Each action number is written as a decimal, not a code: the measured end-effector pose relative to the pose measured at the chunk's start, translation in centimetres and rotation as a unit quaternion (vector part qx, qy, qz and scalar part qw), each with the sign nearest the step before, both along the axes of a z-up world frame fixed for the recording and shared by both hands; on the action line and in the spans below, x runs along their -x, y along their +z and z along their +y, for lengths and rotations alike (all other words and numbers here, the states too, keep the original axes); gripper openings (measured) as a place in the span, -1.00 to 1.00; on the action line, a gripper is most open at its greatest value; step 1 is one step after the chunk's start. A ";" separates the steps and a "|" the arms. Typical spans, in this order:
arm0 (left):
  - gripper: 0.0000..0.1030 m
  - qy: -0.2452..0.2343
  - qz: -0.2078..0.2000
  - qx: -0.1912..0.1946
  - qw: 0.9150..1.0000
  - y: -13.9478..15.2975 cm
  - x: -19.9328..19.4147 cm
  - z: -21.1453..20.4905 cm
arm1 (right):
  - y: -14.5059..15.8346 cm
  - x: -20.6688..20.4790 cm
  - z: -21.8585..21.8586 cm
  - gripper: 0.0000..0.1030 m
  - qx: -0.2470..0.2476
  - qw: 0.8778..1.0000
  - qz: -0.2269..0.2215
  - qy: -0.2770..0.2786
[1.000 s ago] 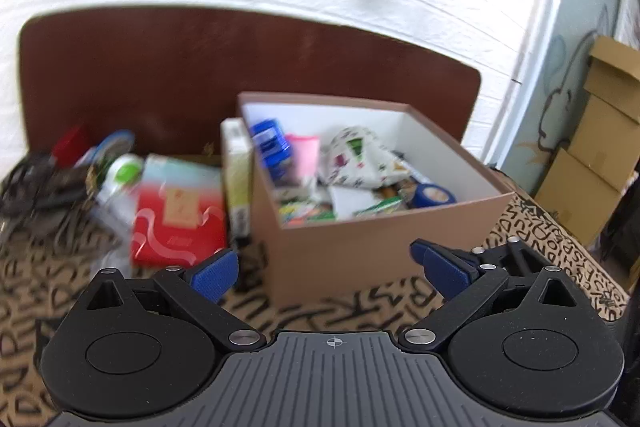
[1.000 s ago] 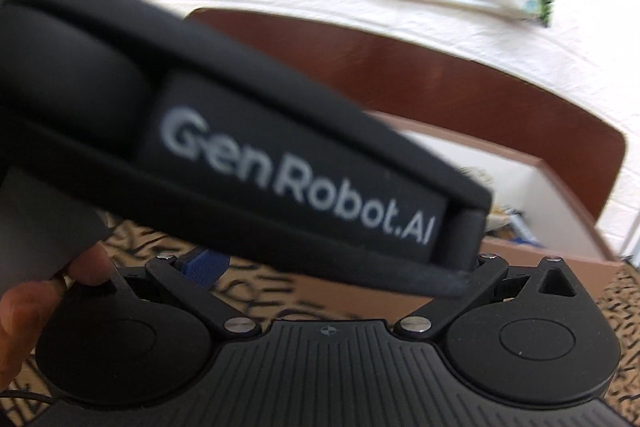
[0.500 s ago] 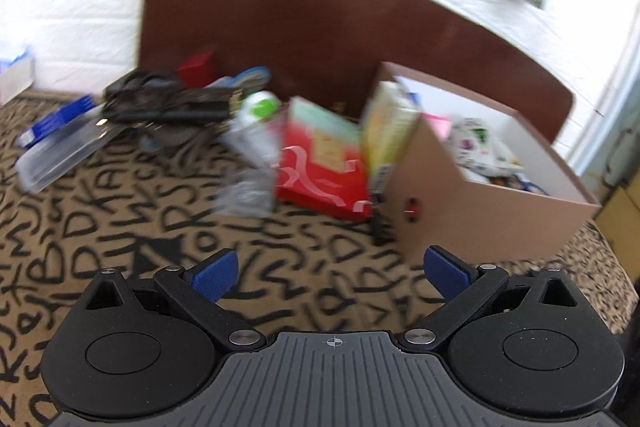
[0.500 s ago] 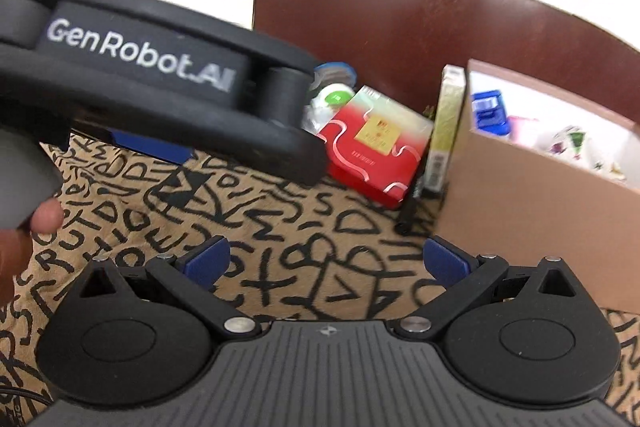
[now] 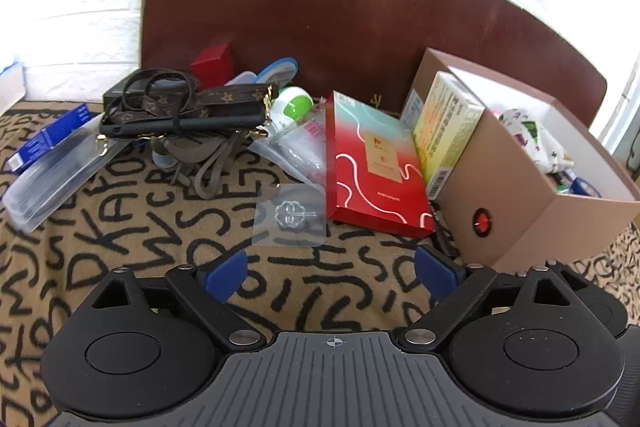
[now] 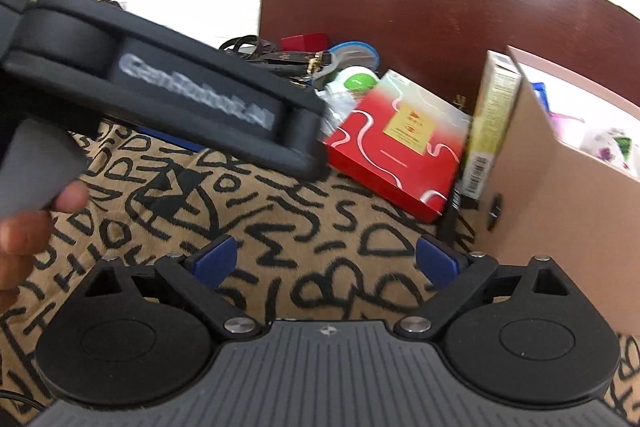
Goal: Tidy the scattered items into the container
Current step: 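Grasp the small clear plastic packet with the left gripper, then carry the clear packet with the left gripper into the cardboard box and release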
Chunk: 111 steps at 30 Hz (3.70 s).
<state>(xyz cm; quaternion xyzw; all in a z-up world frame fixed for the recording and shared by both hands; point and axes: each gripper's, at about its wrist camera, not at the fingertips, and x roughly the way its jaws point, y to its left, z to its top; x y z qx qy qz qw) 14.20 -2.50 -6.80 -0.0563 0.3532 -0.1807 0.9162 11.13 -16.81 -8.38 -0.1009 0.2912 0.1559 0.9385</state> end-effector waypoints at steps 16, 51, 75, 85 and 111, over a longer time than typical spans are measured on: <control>0.72 -0.001 0.041 0.000 0.999 -2.4 -5.8 1.5 | -1.0 -4.3 1.9 0.53 -0.016 0.999 0.031 0.017; 0.11 -0.046 0.053 -0.029 0.997 -2.2 -0.3 -0.3 | -0.2 0.7 1.3 -0.33 -0.018 0.999 0.022 0.032; 0.12 -0.101 -0.061 -0.046 0.992 7.7 7.1 -9.2 | 6.8 9.4 -6.2 -0.33 -0.046 0.993 -0.101 -0.038; 0.13 -0.144 -0.117 -0.051 0.981 12.0 5.4 -15.7 | 10.2 8.2 -10.6 -0.33 -0.041 0.981 -0.164 -0.091; 0.36 -0.174 -0.088 -0.068 0.978 7.6 -5.0 -23.6 | 7.7 -2.8 -17.3 -0.27 -0.061 0.981 -0.115 -0.141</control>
